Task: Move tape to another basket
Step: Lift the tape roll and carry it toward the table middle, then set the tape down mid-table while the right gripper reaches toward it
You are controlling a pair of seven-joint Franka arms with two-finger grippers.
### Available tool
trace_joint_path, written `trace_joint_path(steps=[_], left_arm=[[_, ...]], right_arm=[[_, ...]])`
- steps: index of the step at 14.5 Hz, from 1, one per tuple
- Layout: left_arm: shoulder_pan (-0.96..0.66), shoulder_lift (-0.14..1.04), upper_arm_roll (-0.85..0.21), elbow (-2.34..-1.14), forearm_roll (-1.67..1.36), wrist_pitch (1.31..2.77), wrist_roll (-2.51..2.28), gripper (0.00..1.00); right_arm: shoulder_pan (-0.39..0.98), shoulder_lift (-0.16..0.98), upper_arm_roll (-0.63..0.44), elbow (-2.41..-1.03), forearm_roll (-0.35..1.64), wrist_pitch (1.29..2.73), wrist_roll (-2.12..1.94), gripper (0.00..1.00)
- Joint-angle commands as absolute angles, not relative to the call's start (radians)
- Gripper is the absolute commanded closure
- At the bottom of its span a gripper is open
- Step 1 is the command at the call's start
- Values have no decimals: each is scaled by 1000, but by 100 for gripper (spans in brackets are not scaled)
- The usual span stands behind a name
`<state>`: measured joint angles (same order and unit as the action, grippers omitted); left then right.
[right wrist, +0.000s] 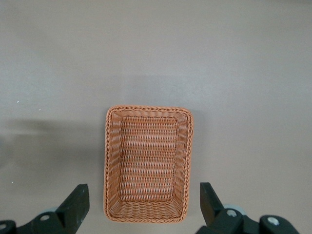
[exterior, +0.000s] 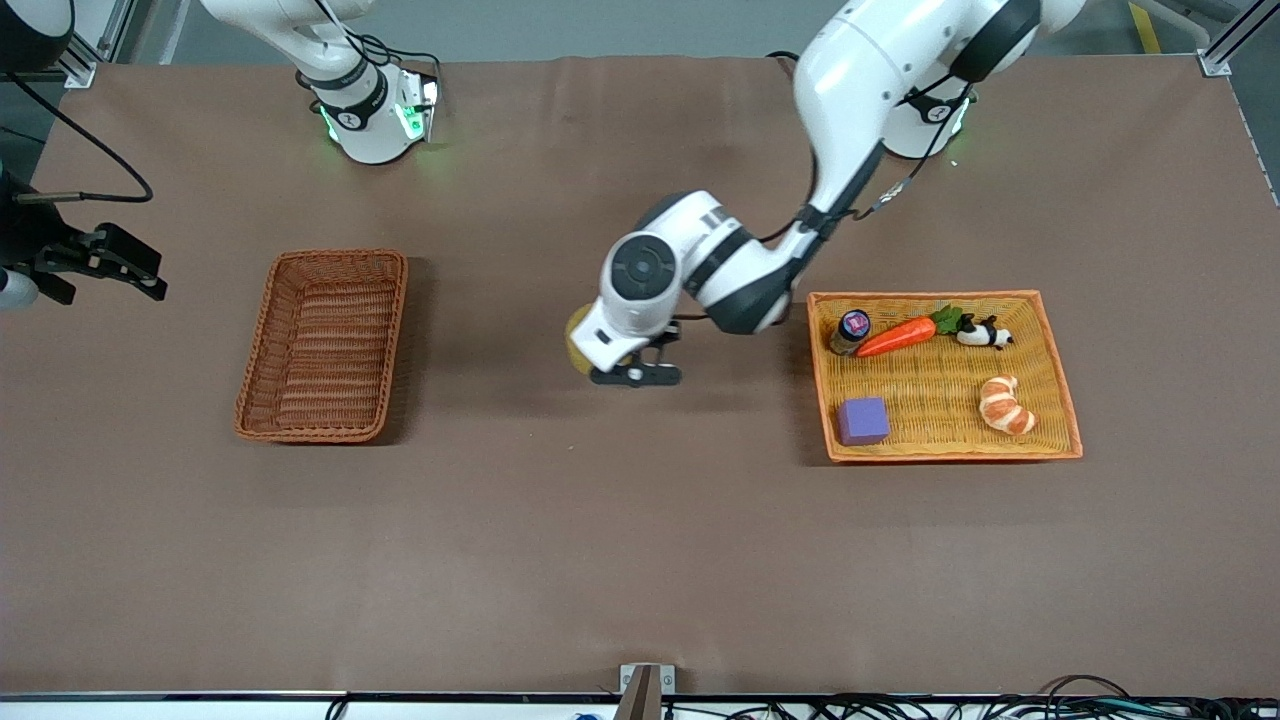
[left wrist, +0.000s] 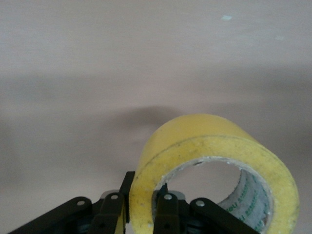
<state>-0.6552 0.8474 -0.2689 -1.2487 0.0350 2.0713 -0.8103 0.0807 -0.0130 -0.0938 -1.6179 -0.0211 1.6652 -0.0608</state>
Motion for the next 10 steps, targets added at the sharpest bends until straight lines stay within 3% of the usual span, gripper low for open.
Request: trace_joint_path(steps=[1, 4, 7, 8, 9, 10], left_arm=[[-730, 940, -229, -1172, 44, 2172, -811, 89], [-744, 972, -218, -1181, 44, 2186, -799, 71], [-726, 933, -219, -1196, 35, 2163, -810, 18], [-723, 913, -219, -1203, 35, 2120, -816, 7], [-716, 878, -219, -1204, 37, 2052, -821, 0], [-704, 836, -218, -1207, 49, 1984, -819, 0]], right_arm=[[68, -17, -86, -1624, 0, 1674, -80, 0], [66, -17, -86, -1624, 0, 1672, -78, 0], [72, -15, -86, -1626, 0, 1667, -80, 0], [75, -15, -84, -1626, -2, 1669, -80, 0], [78, -14, -84, -1625, -2, 1670, -78, 0], [78, -14, -84, -1624, 0, 1669, -78, 0]])
